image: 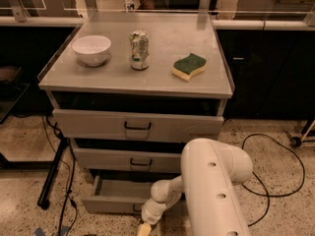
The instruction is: Open bottom drawer
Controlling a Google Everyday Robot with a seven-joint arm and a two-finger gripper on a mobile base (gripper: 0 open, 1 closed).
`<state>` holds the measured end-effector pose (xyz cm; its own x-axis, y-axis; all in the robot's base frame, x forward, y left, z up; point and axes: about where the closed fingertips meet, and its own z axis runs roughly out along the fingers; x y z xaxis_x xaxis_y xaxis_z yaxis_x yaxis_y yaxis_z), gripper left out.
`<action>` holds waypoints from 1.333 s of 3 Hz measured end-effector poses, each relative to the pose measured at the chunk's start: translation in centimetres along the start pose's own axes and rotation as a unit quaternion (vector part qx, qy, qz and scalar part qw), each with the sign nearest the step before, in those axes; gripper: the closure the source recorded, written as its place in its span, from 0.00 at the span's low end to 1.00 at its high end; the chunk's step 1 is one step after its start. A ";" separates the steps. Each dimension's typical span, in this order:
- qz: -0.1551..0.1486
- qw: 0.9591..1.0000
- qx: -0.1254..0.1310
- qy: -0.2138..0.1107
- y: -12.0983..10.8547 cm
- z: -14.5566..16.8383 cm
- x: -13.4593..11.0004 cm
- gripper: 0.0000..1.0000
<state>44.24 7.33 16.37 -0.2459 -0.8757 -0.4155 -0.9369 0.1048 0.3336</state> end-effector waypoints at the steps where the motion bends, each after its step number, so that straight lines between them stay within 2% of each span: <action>1: 0.046 0.998 0.021 -0.022 2.7 -2.5 1.2 0.00; 4: 0.055 0.998 0.012 -0.022 3.3 -2.4 1.3 0.00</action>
Offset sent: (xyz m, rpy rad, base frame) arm -0.0015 -0.0133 0.0208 0.0132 -0.0169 -0.0953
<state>41.44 5.42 19.02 -0.3575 -0.8373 -0.4136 -0.9090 0.2104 0.3597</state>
